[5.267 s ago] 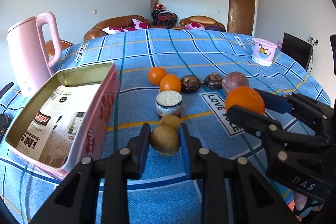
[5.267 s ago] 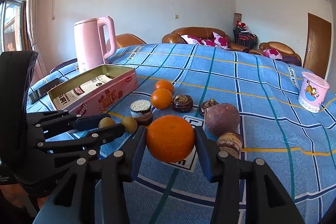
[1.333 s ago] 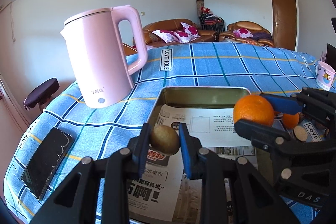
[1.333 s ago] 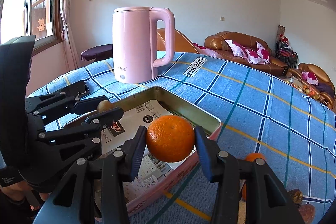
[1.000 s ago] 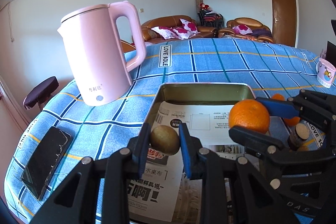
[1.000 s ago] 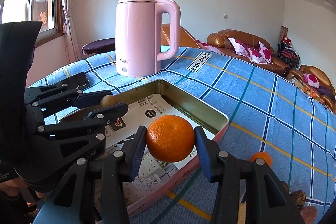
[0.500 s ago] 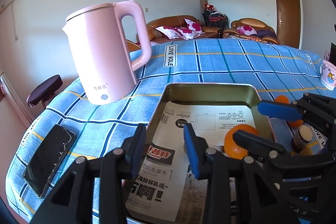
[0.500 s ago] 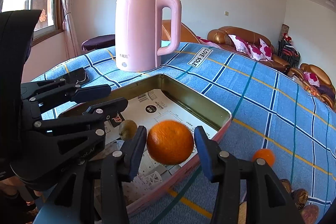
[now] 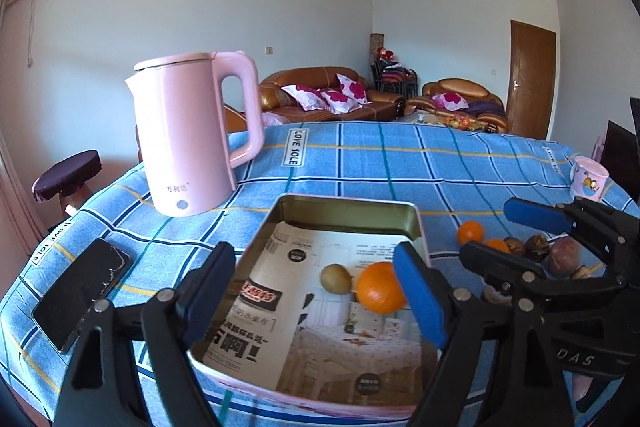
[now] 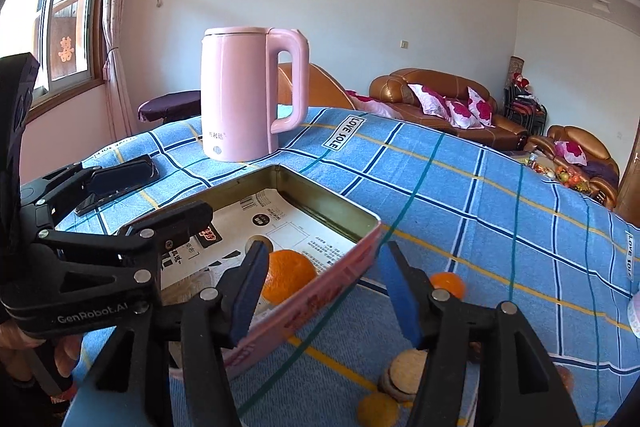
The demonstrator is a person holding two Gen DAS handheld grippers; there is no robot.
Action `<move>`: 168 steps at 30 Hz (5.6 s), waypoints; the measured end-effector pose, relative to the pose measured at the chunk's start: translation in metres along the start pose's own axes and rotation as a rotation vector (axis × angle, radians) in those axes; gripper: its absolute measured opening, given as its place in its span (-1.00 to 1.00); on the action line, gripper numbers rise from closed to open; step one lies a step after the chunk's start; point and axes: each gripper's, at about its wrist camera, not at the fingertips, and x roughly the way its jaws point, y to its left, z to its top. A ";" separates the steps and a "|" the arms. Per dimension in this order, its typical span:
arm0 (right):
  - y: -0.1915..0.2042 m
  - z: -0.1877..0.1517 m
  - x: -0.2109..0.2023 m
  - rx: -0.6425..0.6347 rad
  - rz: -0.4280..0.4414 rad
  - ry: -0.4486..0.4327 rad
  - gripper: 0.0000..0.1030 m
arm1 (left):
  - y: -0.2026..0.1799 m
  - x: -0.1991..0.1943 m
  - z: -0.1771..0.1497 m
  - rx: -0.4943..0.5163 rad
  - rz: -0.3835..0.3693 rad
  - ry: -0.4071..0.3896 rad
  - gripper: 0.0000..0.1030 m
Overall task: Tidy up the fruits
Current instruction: 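Open the right tool to drop the orange into the tin while the left tool drops the kiwi, then move both tools back toward the remaining fruits and cakes, then grasp the brown cake roll with the right tool while the left tool grasps another kiwi, then lift the cake roll with the right tool while the left tool lifts the kiwi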
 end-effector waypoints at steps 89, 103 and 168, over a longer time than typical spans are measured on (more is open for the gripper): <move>-0.112 -0.101 -0.085 0.223 -0.187 0.010 -0.16 | -0.125 0.011 -0.038 0.158 -0.281 0.121 -0.43; -0.108 -0.101 -0.093 0.201 -0.192 -0.037 -0.16 | -0.124 0.004 -0.038 0.152 -0.266 0.075 -0.43; -0.092 -0.108 -0.124 0.115 -0.184 -0.233 -0.16 | -0.112 -0.028 -0.039 0.115 -0.269 -0.138 -0.43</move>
